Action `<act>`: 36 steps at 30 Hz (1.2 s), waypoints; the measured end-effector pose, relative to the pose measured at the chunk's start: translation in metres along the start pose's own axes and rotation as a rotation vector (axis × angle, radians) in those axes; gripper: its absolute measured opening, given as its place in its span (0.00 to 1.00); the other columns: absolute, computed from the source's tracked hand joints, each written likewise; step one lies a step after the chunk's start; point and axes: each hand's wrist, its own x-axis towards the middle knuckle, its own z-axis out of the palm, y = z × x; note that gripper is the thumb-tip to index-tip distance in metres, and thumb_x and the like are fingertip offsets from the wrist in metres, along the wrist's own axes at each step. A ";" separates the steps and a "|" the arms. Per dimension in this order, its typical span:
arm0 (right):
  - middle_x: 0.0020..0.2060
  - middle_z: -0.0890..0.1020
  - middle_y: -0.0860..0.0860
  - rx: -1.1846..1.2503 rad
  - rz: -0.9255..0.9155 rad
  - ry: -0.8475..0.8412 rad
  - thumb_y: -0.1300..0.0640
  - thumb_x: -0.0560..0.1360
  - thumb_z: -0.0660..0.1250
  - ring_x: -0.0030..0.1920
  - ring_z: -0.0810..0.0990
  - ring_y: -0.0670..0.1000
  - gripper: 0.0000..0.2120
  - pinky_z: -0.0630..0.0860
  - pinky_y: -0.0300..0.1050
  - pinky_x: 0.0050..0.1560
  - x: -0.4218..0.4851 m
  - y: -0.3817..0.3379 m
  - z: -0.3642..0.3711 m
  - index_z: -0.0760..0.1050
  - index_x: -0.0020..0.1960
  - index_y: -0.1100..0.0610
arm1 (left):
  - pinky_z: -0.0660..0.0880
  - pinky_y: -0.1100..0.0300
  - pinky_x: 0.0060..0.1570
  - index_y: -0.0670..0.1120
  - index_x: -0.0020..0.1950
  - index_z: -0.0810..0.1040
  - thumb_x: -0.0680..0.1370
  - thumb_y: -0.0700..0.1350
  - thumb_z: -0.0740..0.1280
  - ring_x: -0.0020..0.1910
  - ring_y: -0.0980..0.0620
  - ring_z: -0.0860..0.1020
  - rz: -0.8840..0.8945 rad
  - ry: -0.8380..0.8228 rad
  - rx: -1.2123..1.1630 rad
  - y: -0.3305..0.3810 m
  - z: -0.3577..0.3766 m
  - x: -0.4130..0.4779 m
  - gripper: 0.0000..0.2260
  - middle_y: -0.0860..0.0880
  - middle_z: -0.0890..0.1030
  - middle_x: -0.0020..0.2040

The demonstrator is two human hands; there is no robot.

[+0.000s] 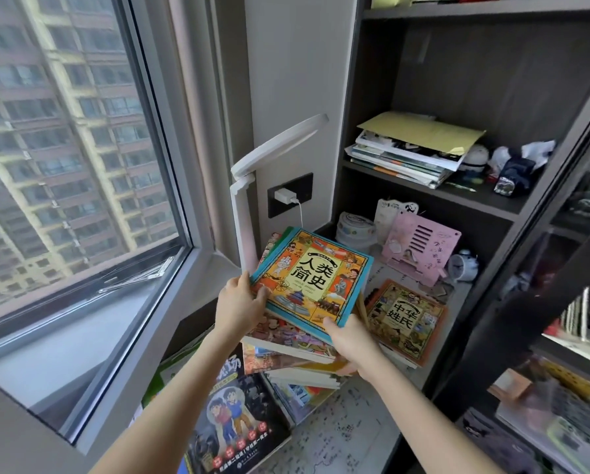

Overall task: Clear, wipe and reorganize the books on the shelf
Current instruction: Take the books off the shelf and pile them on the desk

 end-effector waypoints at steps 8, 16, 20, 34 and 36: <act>0.58 0.81 0.51 -0.164 -0.252 0.209 0.47 0.80 0.61 0.55 0.80 0.52 0.19 0.78 0.46 0.51 -0.046 -0.003 -0.050 0.74 0.66 0.57 | 0.72 0.57 0.57 0.45 0.69 0.72 0.79 0.51 0.64 0.60 0.48 0.73 0.192 0.035 0.038 0.044 -0.029 -0.034 0.20 0.45 0.72 0.66; 0.41 0.85 0.49 0.111 -0.431 0.142 0.55 0.78 0.64 0.40 0.84 0.43 0.07 0.82 0.43 0.41 -0.127 0.001 -0.118 0.79 0.54 0.51 | 0.75 0.66 0.50 0.48 0.56 0.81 0.78 0.46 0.66 0.50 0.58 0.79 0.532 -0.011 -0.221 0.097 -0.045 -0.089 0.08 0.55 0.82 0.53; 0.41 0.86 0.51 0.146 -0.485 0.132 0.56 0.77 0.65 0.42 0.85 0.47 0.08 0.82 0.46 0.42 -0.164 0.016 -0.162 0.80 0.54 0.53 | 0.75 0.74 0.45 0.54 0.50 0.80 0.77 0.41 0.67 0.44 0.65 0.79 0.649 -0.107 -0.329 0.122 -0.046 -0.118 0.07 0.63 0.81 0.44; 0.35 0.84 0.59 0.526 -0.532 0.546 0.53 0.70 0.64 0.33 0.82 0.52 0.13 0.76 0.40 0.33 -0.233 0.133 -0.315 0.81 0.47 0.59 | 0.73 0.75 0.40 0.54 0.47 0.81 0.76 0.44 0.69 0.40 0.62 0.81 1.030 -0.188 -0.620 0.295 -0.003 -0.219 0.05 0.60 0.83 0.39; 0.35 0.84 0.58 0.528 -0.512 0.573 0.53 0.71 0.64 0.33 0.82 0.52 0.11 0.76 0.40 0.33 -0.240 0.155 -0.340 0.81 0.47 0.59 | 0.73 0.74 0.40 0.55 0.47 0.80 0.76 0.40 0.69 0.40 0.62 0.81 1.028 -0.182 -0.617 0.328 0.017 -0.229 0.09 0.59 0.83 0.38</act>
